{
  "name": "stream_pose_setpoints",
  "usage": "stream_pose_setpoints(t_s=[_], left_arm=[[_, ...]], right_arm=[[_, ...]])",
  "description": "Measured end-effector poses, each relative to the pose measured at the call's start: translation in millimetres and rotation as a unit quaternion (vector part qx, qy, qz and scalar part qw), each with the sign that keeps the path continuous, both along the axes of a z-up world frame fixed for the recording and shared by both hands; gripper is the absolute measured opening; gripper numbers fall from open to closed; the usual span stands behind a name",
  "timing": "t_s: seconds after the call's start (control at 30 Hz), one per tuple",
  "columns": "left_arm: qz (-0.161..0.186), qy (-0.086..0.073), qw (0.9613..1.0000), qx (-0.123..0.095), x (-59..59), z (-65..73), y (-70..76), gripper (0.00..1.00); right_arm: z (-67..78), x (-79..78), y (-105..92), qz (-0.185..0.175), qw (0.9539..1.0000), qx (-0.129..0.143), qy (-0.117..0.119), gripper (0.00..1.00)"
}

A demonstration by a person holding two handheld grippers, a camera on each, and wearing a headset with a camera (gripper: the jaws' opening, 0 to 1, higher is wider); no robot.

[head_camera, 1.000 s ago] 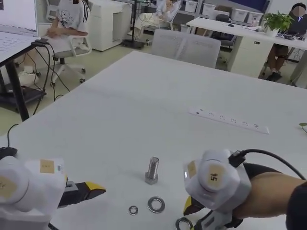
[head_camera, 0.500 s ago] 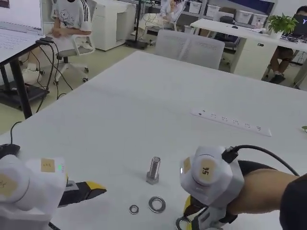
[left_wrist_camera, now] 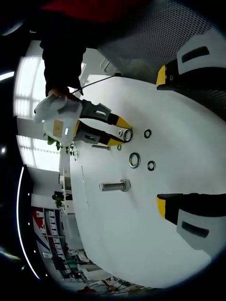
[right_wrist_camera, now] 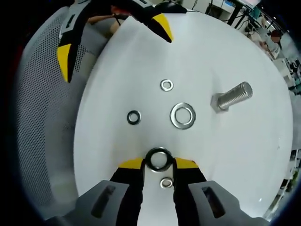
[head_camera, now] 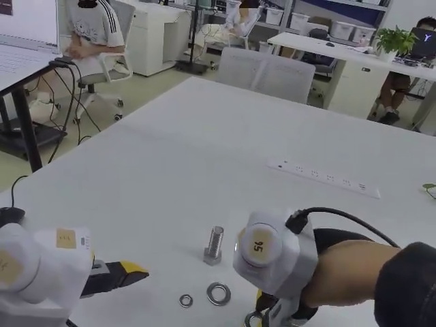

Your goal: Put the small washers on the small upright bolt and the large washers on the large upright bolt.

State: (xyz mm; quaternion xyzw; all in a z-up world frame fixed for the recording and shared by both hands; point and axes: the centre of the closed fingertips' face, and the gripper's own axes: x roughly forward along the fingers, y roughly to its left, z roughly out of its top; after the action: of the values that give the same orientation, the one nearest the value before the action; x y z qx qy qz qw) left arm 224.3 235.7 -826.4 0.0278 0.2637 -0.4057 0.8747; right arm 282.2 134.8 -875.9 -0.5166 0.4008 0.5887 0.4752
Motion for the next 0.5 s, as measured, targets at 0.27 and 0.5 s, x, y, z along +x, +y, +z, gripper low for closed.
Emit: stream_pose_setpoints(t_s=[0.27, 0.5], left_arm=[[0.001, -0.004, 1.0000, 0.001, -1.4, 3.9, 0.6, 0.90], [0.003, -0.010, 0.9999, 0.004, -1.8, 7.6, 0.6, 0.90]], right_arm=[[-0.5, -1.1, -0.2, 0.002, 0.9997, -0.022, -0.005, 0.25], [-0.4, -1.6, -0.9, 0.003, 0.9991, -0.041, -0.011, 0.24]])
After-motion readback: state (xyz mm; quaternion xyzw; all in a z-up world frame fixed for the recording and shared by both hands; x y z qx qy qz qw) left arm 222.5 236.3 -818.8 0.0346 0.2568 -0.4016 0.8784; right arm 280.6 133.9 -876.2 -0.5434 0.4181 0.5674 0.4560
